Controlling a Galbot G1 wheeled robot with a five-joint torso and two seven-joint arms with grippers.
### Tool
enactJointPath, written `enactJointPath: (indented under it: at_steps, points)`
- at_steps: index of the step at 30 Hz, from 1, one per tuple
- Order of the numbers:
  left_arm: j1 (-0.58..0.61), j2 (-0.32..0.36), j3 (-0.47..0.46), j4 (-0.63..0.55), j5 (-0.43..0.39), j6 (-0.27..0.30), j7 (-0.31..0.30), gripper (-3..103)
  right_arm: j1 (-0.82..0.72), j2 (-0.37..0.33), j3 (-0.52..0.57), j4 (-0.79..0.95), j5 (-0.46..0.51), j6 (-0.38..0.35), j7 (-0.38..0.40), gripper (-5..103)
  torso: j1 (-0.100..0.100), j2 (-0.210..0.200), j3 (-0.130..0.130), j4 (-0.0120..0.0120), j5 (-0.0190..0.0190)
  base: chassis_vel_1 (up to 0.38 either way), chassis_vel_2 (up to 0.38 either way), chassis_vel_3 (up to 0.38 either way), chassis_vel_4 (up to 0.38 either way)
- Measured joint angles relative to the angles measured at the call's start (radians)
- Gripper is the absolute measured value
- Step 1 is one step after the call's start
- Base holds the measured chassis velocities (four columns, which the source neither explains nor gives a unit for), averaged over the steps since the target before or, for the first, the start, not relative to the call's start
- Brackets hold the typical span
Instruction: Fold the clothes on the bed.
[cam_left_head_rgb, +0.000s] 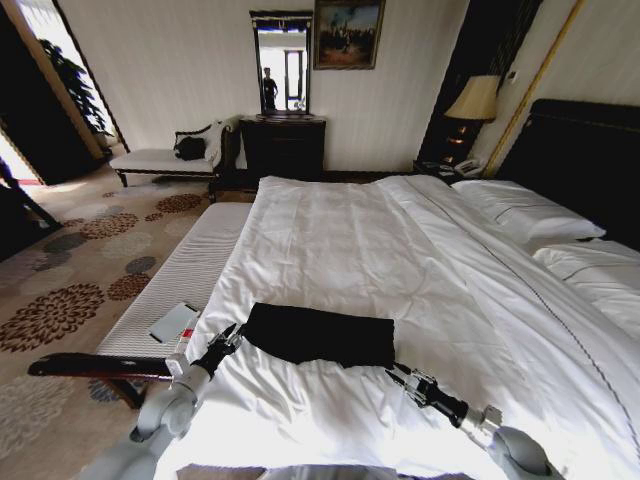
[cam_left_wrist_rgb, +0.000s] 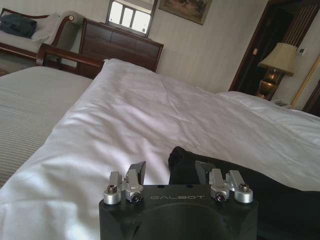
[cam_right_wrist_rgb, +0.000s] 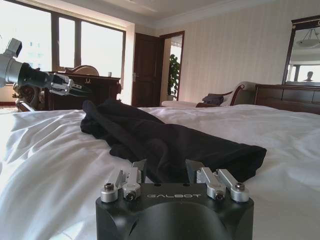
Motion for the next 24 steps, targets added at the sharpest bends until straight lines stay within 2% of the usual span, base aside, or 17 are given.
enactJointPath:
  at_steps: [1,2,3,4,6,8,9,11,12,13,14,15,16,17,18,21,24]
  points:
    - [0.012,0.000,-0.017,-0.009,0.004,-0.004,0.000,59,-0.011,0.000,0.016,0.006,0.005,0.001,-0.010,46,0.000,0.000,0.000,0.0000,0.0000,0.000,0.000,0.000,0.000]
    - [0.034,0.000,-0.050,-0.023,0.016,-0.016,0.000,70,-0.036,0.000,0.056,0.018,0.021,0.002,-0.037,51,0.000,0.000,0.000,-0.0003,0.0000,0.000,0.000,0.000,0.000]
    - [0.048,0.001,-0.077,-0.031,0.031,-0.030,0.000,70,-0.050,-0.002,0.079,0.028,0.034,0.002,-0.048,57,0.000,0.000,0.000,-0.0005,0.0000,0.000,0.000,0.000,0.000]
    - [0.048,0.001,-0.077,-0.031,0.031,-0.030,0.000,70,-0.050,-0.002,0.079,0.028,0.034,0.002,-0.048,57,0.000,0.000,0.000,-0.0005,0.0000,0.000,0.000,0.000,0.000]
    - [0.062,-0.001,-0.115,-0.042,0.049,-0.051,0.000,81,-0.063,-0.009,0.101,0.050,0.053,-0.003,-0.043,68,0.000,0.000,0.000,-0.0006,0.0002,0.000,0.000,0.000,0.000]
    - [0.057,-0.015,-0.149,-0.061,0.074,-0.069,0.000,91,-0.048,-0.024,0.099,0.112,0.072,-0.055,0.057,79,0.000,0.000,0.000,-0.0003,0.0001,0.000,0.000,0.000,0.000]
    - [0.057,-0.015,-0.149,-0.061,0.074,-0.069,0.000,91,-0.048,-0.024,0.099,0.112,0.072,-0.055,0.057,79,0.000,0.000,0.000,-0.0003,0.0001,0.000,0.000,0.000,0.000]
    - [0.041,-0.027,-0.149,-0.074,0.088,-0.069,0.001,96,-0.008,-0.035,0.066,0.160,0.075,-0.109,0.172,84,0.000,0.000,0.000,-0.0002,-0.0002,0.000,0.000,0.000,0.000]
    - [0.026,-0.038,-0.139,-0.084,0.092,-0.067,0.001,98,0.028,-0.044,0.027,0.192,0.070,-0.154,0.283,89,0.000,0.000,0.000,0.0004,0.0000,0.000,0.000,0.000,0.000]
    - [0.006,-0.046,-0.113,-0.093,0.095,-0.057,0.001,100,0.075,-0.051,-0.022,0.228,0.054,-0.231,0.450,94,0.000,0.000,0.000,0.0007,0.0003,0.000,0.000,0.000,0.000]
    - [0.006,-0.046,-0.113,-0.093,0.095,-0.057,0.001,100,0.075,-0.051,-0.022,0.228,0.054,-0.231,0.450,94,0.000,0.000,0.000,0.0007,0.0003,0.000,0.000,0.000,0.000]
    - [-0.019,-0.045,-0.083,-0.092,0.095,-0.049,0.001,100,0.104,-0.052,-0.052,0.249,0.047,-0.277,0.565,98,0.000,0.000,0.000,0.0013,-0.0001,0.000,0.000,0.000,0.000]
    - [-0.060,-0.037,-0.040,-0.082,0.096,-0.036,0.002,100,0.134,-0.045,-0.092,0.260,0.036,-0.304,0.690,99,0.000,0.000,0.000,0.0002,-0.0001,0.000,0.000,0.000,0.000]
    - [-0.060,-0.037,-0.040,-0.082,0.096,-0.036,0.002,100,0.134,-0.045,-0.092,0.260,0.036,-0.304,0.690,99,0.000,0.000,0.000,0.0002,-0.0001,0.000,0.000,0.000,0.000]
    - [-0.084,-0.033,-0.013,-0.070,0.100,-0.026,0.001,100,0.166,-0.042,-0.131,0.252,0.019,-0.312,0.753,100,0.000,0.000,0.000,-0.0017,0.0001,0.000,0.000,0.000,0.000]
    - [-0.143,-0.035,0.052,-0.030,0.111,-0.001,0.001,100,0.219,-0.040,-0.216,0.215,-0.003,-0.330,0.796,100,0.000,0.000,0.000,0.0007,0.0001,0.000,0.000,0.000,0.000]
    - [-0.204,-0.041,0.115,0.012,0.114,0.007,0.001,100,0.232,-0.033,-0.257,0.185,-0.011,-0.335,0.797,100,0.000,0.000,0.000,0.0008,0.0001,0.000,0.000,0.000,0.000]
